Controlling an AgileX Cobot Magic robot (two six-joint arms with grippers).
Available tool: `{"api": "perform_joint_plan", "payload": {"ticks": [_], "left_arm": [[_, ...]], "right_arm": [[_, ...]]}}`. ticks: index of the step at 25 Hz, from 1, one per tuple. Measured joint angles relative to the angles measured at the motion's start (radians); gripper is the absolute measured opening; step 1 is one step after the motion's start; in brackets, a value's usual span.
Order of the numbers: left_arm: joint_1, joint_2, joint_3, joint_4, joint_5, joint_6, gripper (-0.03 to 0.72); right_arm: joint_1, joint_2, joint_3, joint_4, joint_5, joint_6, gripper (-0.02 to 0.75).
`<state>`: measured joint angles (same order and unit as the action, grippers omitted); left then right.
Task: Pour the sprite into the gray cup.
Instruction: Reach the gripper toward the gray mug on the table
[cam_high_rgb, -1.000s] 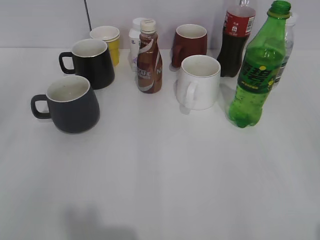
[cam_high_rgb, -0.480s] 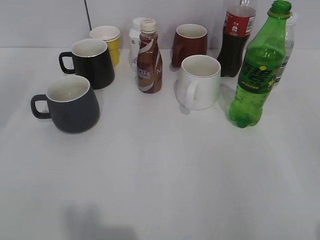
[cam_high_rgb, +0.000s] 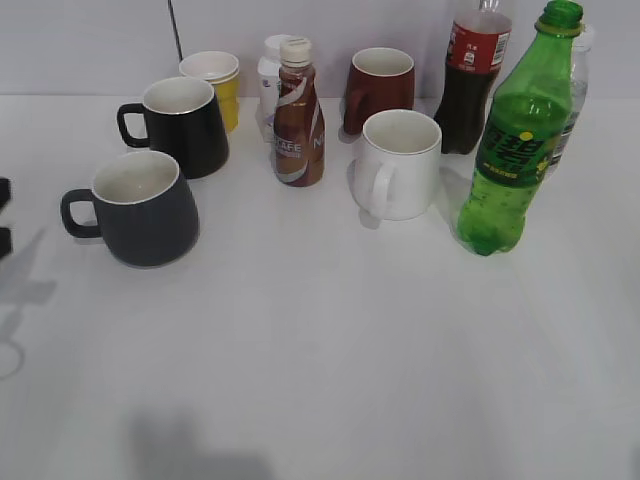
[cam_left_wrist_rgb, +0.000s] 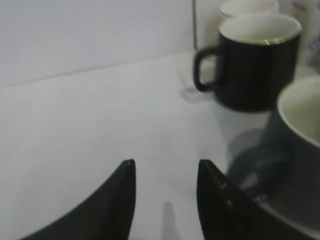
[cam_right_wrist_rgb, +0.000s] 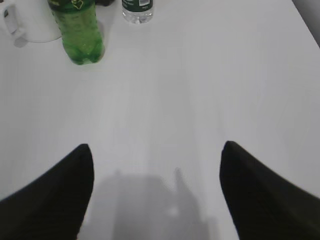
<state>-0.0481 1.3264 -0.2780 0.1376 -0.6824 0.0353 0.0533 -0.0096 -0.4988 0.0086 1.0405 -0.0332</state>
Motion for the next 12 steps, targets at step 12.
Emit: {"api": "perform_joint_plan", "payload": {"ticks": [12], "left_arm": [[-0.049, 0.281, -0.003, 0.144, -0.195, 0.000, 0.330]], "right_arm": [[0.000, 0.000, 0.000, 0.000, 0.000, 0.000, 0.588]]}}
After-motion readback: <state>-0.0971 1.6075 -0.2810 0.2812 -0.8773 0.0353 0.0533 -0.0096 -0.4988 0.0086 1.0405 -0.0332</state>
